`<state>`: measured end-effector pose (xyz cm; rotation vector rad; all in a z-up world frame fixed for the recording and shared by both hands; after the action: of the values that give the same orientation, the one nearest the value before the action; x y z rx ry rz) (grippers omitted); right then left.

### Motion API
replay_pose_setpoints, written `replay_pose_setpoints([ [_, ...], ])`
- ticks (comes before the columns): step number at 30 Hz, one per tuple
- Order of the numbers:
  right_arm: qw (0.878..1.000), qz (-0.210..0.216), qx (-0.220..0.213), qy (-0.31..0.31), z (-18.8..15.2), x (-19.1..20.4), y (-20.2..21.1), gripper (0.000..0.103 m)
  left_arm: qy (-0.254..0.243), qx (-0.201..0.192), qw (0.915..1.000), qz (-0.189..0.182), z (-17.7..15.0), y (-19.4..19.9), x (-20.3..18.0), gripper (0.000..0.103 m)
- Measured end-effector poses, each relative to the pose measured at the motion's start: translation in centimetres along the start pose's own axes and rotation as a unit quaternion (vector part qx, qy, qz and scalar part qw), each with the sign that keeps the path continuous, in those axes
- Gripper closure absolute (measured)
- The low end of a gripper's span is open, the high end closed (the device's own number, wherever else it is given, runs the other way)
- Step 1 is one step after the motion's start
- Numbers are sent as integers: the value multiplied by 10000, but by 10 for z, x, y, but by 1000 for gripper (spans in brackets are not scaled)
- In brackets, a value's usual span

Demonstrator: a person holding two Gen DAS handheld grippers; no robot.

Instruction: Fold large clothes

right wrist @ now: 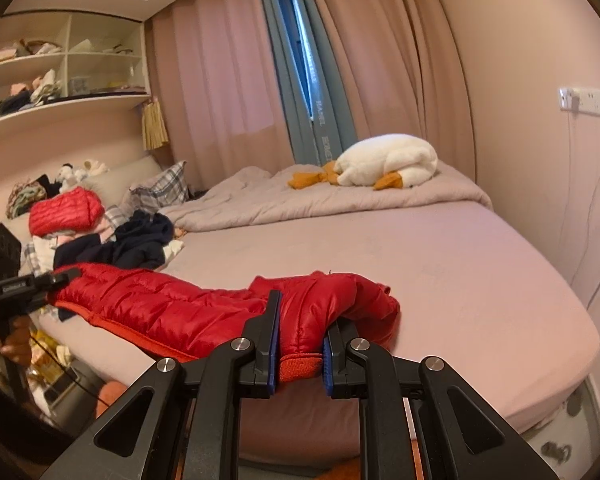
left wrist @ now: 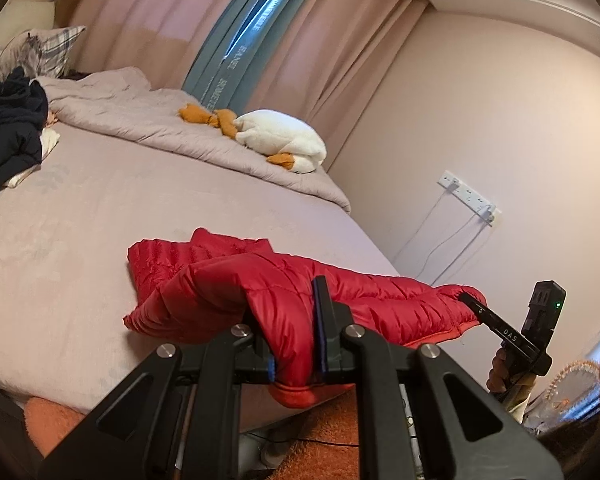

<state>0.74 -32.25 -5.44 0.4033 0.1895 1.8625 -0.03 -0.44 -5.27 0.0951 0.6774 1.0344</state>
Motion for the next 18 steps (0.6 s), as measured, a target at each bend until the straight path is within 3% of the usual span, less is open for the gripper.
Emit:
replay_pose_setpoints([
  [18,9977,-148,605,-258,27,-17,-96,86,520,535,9937,838,32,-85,59,87],
])
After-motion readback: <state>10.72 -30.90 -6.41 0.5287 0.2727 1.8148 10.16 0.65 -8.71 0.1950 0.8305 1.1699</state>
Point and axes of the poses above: each gripper's, at about its wrist camera, not at the fingertips, and y roughly against the way its jaws point, x to its left, z to its top, the point moved 7 cm from there along -y, roughly the way its jaws point, and after that the axes turned 1 degree about -y, right-handed, at the moved point
